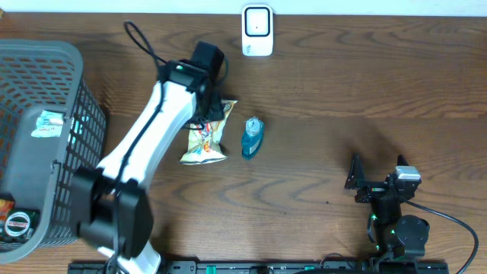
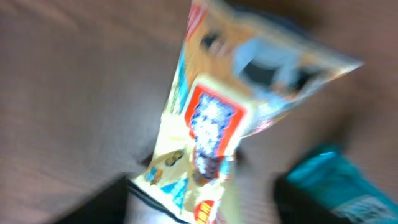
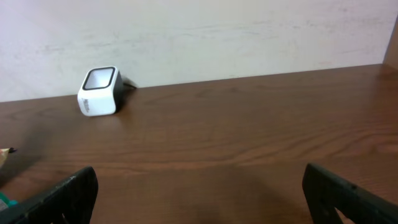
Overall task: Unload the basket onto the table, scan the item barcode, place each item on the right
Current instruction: 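Lift the yellow snack bag out and move it beside the bottle, then lower the yellow bag left of the bottle and open the left gripper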
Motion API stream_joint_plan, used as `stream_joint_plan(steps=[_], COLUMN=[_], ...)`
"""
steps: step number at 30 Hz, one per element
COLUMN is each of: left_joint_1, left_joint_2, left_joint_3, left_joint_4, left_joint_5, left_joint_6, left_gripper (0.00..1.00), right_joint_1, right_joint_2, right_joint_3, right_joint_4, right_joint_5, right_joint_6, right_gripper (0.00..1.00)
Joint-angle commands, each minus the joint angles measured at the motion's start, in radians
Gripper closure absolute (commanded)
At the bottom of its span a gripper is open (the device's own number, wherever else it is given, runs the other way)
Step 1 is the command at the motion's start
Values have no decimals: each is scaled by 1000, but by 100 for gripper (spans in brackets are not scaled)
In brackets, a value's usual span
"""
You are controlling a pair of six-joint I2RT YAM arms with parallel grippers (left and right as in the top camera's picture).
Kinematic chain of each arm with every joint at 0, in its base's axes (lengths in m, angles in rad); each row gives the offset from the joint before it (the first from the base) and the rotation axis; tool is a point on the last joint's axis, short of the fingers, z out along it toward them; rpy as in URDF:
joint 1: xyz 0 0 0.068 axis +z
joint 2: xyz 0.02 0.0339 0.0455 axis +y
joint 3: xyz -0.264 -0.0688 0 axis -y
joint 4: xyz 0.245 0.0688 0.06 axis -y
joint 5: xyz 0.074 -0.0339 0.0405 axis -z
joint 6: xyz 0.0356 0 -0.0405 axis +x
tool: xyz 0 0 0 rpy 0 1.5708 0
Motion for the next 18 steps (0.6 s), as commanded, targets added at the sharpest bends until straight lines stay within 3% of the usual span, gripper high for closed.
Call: stream_joint_plan(steps=[1, 9, 18], left_joint_1=[4, 10, 10], left_joint_2=[-78, -35, 60], left_joint_3=[32, -71, -260], left_joint_4=[22, 74, 229], left_joint_5=[-29, -14, 193], left_joint_6=[-42, -152, -182], left_gripper=[92, 93, 92], right_joint_1=[20, 20, 20], right_joint_2=[-5, -5, -5], right_joint_3=[-1, -1, -1], right_joint_4=[-4, -4, -4], right_joint_5=[8, 8, 8], right_joint_6=[-9, -9, -9], right_gripper=[1, 1, 1])
